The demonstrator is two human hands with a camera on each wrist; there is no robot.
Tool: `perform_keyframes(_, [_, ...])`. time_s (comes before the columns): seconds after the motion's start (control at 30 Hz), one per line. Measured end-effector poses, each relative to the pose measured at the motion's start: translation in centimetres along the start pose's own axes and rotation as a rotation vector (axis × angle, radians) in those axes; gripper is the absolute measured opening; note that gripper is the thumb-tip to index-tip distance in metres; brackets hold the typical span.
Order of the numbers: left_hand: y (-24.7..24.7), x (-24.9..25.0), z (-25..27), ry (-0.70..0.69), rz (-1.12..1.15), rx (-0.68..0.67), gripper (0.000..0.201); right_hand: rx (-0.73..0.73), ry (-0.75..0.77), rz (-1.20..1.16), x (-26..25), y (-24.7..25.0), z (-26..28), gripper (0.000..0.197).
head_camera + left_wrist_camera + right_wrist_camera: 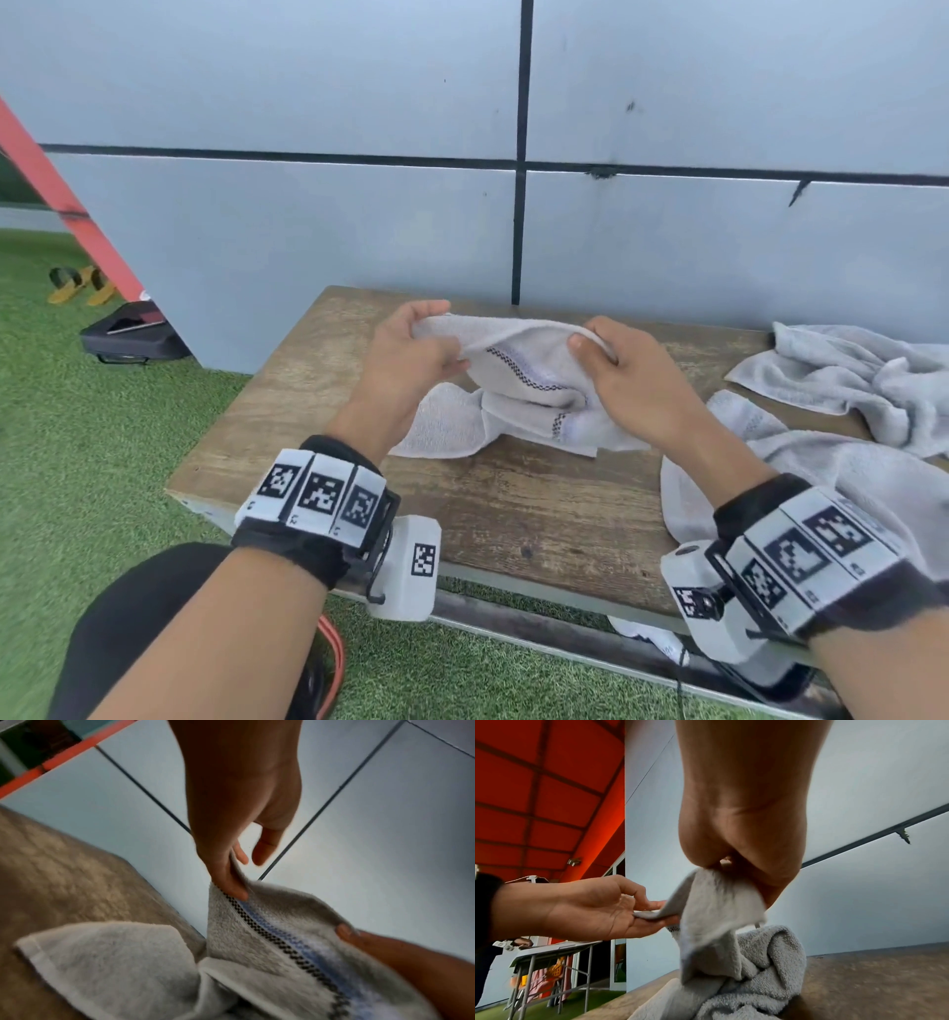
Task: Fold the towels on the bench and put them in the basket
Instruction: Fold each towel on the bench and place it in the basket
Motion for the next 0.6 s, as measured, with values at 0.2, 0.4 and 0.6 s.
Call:
perform_keyframes(0.2, [-0.7,-1.4,-0.1,-0.202,-0.674,-0.070,0.036,-0.011,-0.038,0.088,0.8,0.1,-0.3,0.032])
perform_keyframes(0.4, [0.7,-0.6,-1.0,-0.296,-0.600,0.169,0.018,-0.163,-0.113,0.162,1.6,0.3,0.1,0.017])
perform_keyframes(0.6, [2.3,-0.3,-1.6,-0.339,-0.501,0.307,0.022,-0.268,-0.200,0.320,3.1,0.7,0.1,0.042])
Point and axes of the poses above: each hand's wrist, its own z-axis away from the middle knuckle, its own y-axis out of the back of the hand, x = y × z, the point moved 2 cm from there along -z, towards the middle knuckle, and after that the axes turned 3 degrees about -y, right-handed, at the moved point
